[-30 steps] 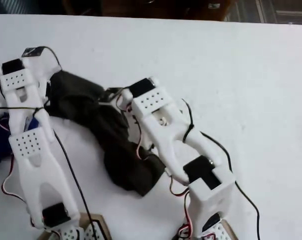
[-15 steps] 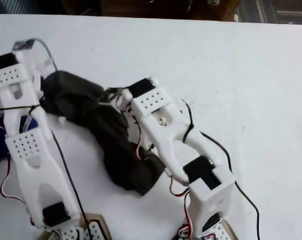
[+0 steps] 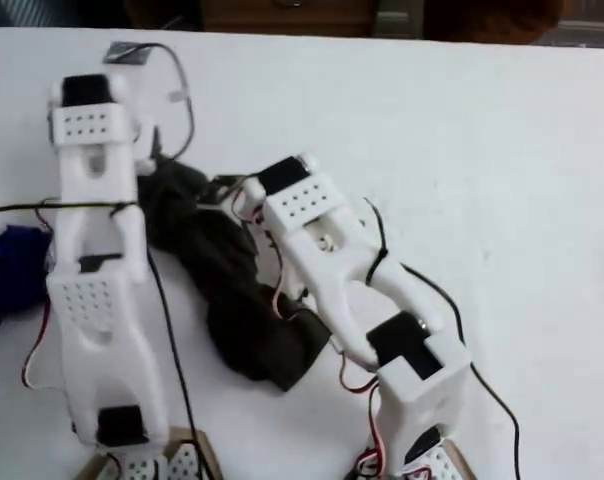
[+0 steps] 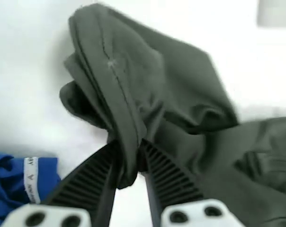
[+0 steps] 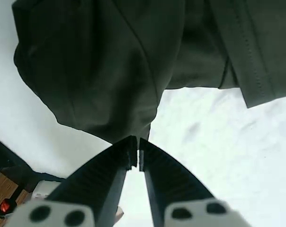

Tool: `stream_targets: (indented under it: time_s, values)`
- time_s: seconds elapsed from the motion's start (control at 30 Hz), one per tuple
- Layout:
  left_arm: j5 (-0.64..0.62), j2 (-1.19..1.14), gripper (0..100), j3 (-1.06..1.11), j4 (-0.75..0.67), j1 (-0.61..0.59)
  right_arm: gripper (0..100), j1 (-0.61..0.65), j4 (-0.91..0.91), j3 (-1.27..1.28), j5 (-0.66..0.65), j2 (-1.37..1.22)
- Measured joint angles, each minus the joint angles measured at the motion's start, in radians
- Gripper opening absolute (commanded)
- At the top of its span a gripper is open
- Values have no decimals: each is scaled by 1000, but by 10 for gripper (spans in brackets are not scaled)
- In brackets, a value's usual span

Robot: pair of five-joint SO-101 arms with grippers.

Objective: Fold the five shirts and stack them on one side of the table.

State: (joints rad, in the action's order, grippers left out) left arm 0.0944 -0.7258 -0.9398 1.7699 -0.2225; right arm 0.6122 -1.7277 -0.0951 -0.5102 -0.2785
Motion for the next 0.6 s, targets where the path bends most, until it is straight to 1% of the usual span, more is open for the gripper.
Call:
stream_targets:
  time_s: [0.1,0.3,0.47,0.6]
  values:
    - [-6,9,27,2,0,20,18,0,0,0,0,0]
    - [-6,9,33,8,0,15,18,0,0,0,0,0]
    - [-6,9,143,8,0,17,18,0,0,0,0,0]
    - [-6,9,154,11,0,17,18,0,0,0,0,0]
